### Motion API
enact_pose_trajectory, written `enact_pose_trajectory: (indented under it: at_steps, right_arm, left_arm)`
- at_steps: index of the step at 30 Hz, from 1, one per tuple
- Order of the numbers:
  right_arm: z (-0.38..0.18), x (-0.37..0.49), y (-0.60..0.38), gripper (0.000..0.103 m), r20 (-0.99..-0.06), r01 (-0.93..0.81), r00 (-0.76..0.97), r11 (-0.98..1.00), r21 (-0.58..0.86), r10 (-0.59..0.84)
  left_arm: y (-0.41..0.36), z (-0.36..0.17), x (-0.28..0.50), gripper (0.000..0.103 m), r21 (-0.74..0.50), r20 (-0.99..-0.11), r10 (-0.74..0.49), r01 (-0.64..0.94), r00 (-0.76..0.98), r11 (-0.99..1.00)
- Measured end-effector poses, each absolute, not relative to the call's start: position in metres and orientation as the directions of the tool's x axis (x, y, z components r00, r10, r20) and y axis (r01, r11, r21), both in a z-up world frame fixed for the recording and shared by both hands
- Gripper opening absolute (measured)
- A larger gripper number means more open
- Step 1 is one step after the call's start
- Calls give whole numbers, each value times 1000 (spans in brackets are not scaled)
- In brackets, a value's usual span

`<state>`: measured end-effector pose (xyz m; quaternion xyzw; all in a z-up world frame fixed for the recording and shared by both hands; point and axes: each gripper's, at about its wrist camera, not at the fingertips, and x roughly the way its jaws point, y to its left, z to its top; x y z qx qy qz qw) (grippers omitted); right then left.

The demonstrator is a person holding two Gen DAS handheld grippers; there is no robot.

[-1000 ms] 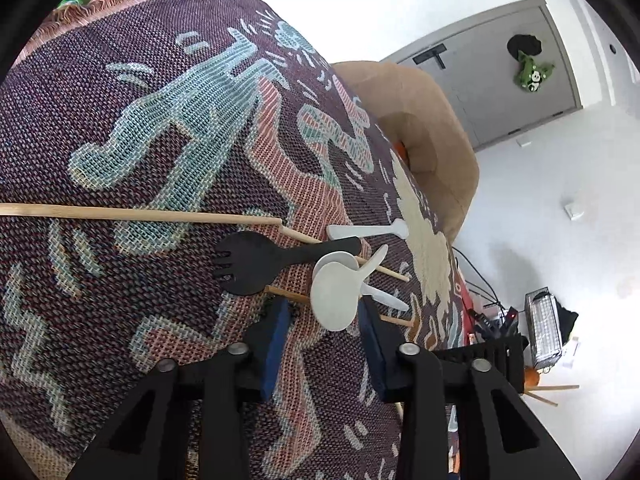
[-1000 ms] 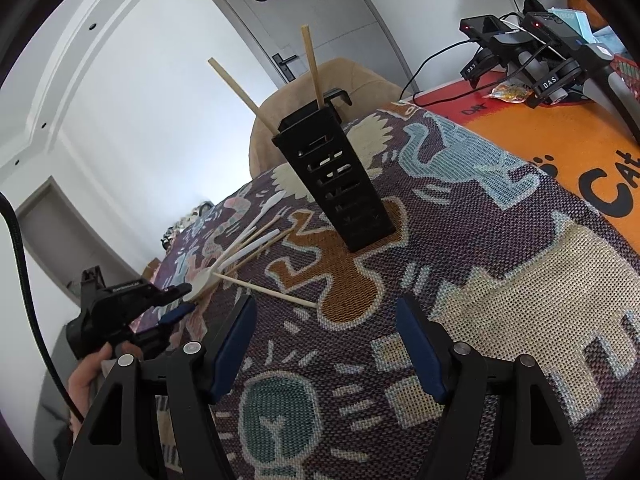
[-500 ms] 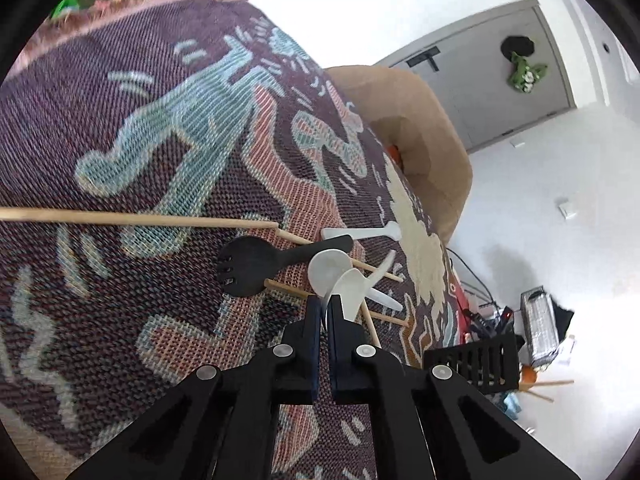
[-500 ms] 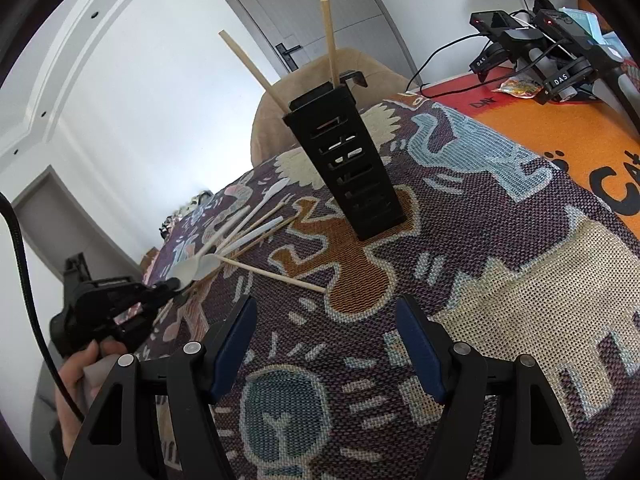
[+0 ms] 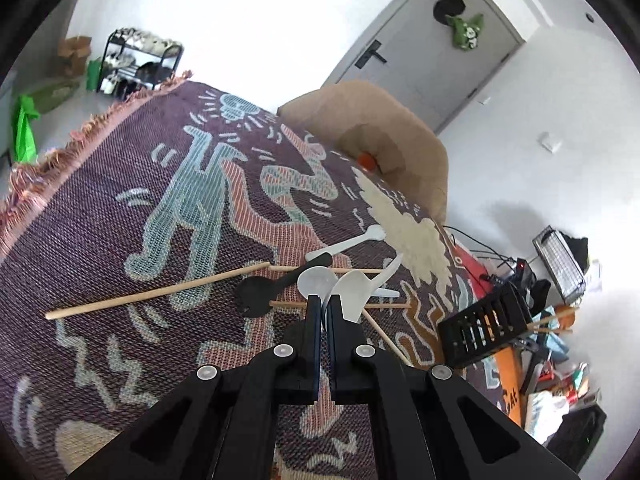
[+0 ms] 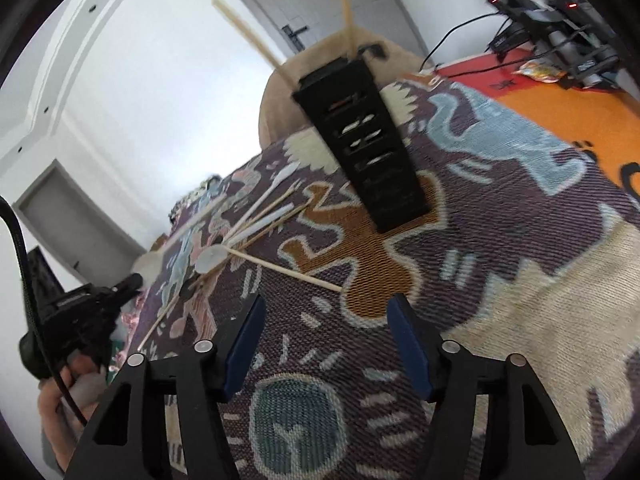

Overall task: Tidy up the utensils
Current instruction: 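Grasp a wooden chopstick with the right gripper while the left gripper holds the spoons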

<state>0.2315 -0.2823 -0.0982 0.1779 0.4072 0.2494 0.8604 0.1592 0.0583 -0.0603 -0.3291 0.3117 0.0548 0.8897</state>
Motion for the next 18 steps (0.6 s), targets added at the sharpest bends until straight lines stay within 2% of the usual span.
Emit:
enact_pose_trajectory:
  at_steps: [7,16,18]
  right_arm:
    - [-104,249,-260,59,-671,-300,530,855,423,518]
    - [-111,259,-222,59,-746,-376,529,900,222,405]
    - [-112,257,-214,51,-749,-409,520,890,204,411]
  left_arm:
    - [63,-50,146,2,-526,-582,-95,-285,808,801]
    - [74,-45,135,2,-526,-568,-86,-281,818,803]
    - [77,-46,133,2,-529,-567,-87,-281,819,801]
